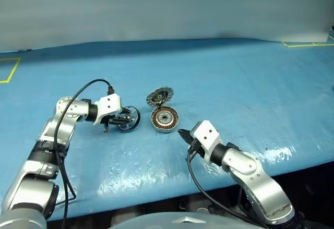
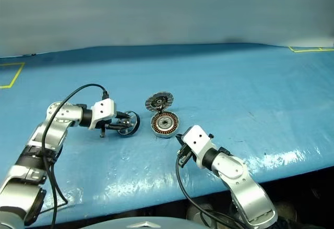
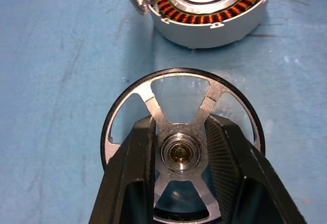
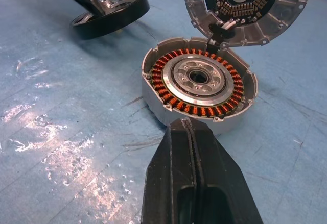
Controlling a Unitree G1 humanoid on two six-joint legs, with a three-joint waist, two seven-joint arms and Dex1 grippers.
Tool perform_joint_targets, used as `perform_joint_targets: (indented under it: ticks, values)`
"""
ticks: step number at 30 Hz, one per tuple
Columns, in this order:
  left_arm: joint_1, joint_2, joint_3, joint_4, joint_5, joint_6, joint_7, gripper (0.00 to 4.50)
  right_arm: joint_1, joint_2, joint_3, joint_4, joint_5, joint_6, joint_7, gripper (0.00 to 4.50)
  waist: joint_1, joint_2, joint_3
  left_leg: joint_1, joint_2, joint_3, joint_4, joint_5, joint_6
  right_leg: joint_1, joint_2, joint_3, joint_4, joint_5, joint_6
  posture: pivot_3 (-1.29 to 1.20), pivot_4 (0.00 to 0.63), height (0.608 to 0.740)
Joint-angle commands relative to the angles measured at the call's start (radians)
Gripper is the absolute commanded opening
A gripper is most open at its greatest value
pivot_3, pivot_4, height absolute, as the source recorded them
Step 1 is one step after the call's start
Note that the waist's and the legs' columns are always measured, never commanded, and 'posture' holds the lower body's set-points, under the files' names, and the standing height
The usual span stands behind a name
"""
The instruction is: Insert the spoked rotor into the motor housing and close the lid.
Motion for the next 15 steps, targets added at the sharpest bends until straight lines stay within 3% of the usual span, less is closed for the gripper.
perform_joint_targets:
  ticks: [1, 7, 15]
  values:
    - [0.062, -0.023, 0.045, -0.187, -0.135, 0.132, 0.019, 1.15, -0.013, 0.005, -0.004, -0.006, 0.012, -0.016, 0.009, 0.00, 0.004, 0.000, 0.000, 0.000, 0.000, 0.000, 0.000, -0.001, 0.001, 0.000, 0.000, 0.000, 0.000, 0.000, 0.000, 0.00, 0.150, 0.740]
    - [0.113, -0.136, 0.033, -0.319, -0.202, 0.173, 0.137, 1.15, -0.031, 0.000, -0.009, 0.001, 0.016, -0.013, 0.025, 0.00, 0.010, 0.000, 0.000, 0.000, -0.002, -0.001, 0.000, -0.001, 0.001, 0.000, -0.001, 0.000, 0.000, 0.000, 0.000, 0.00, 0.150, 0.740]
    - [0.049, -0.264, -0.011, -0.242, -0.177, 0.130, 0.248, 1.15, -0.035, -0.010, -0.031, -0.007, 0.022, -0.003, 0.026, 0.00, 0.010, 0.000, 0.000, 0.000, -0.004, -0.001, 0.000, 0.000, 0.001, 0.000, 0.001, 0.000, 0.000, 0.000, 0.000, 0.00, 0.150, 0.740]
